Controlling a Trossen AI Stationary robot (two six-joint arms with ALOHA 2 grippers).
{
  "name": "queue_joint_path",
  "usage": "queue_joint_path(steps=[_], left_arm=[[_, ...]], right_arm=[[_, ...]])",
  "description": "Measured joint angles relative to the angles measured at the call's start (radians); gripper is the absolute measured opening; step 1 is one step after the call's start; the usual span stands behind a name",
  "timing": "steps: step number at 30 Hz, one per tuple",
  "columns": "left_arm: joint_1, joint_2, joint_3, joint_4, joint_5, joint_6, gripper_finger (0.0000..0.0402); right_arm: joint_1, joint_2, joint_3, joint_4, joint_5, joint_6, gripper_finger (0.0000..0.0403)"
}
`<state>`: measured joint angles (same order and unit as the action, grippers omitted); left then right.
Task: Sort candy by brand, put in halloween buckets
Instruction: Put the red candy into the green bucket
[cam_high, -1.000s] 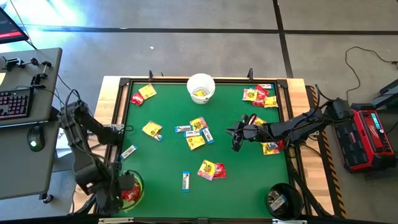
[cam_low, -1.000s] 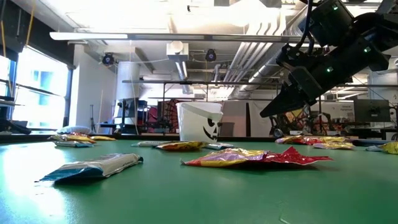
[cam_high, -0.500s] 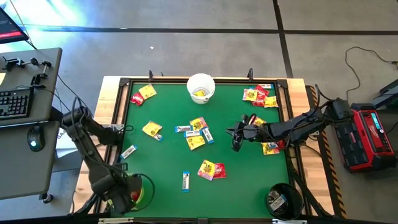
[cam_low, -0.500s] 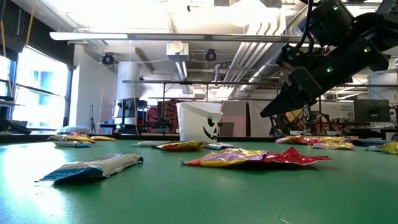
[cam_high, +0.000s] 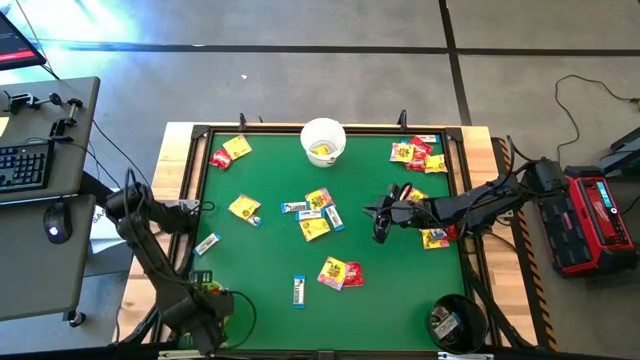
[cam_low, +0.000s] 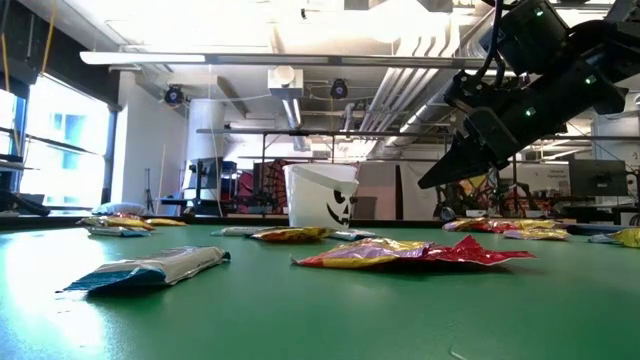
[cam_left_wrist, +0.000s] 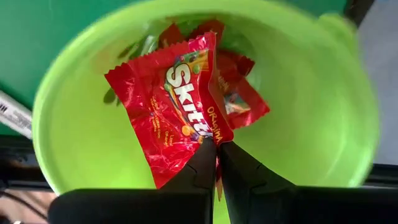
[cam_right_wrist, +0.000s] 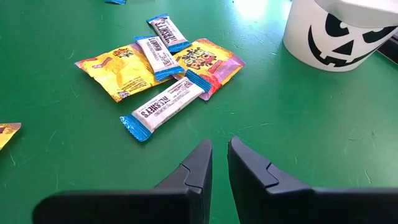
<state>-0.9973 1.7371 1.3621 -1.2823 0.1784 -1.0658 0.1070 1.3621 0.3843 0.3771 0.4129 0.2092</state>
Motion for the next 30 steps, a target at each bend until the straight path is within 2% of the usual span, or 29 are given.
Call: queue_joint_path(steps=[3, 13, 23, 30], left_arm=[[-0.011, 0.009, 0.0, 0.001, 0.023, -0.007, 0.0007], [-0.02, 0.05, 0.0, -0.008, 0.0, -0.049, 0.0013], [-0.008, 0.049, 0.058, -0.087, 0.024, -0.146, 0.008], [0.006, 0.046, 0.132, -0.187, -0.003, -0.085, 0.0107]], right_arm=[[0.0, 0.0, 0.0, 0.0, 0.0, 0.0, 0.0042], [0.0, 0.0, 0.0, -0.003, 0.0, -0.008, 0.0042], [0.0, 0.0, 0.0, -0.003, 0.0, -0.008, 0.0042], [0.0, 0.0, 0.0, -0.002, 0.0, 0.0, 0.0042]])
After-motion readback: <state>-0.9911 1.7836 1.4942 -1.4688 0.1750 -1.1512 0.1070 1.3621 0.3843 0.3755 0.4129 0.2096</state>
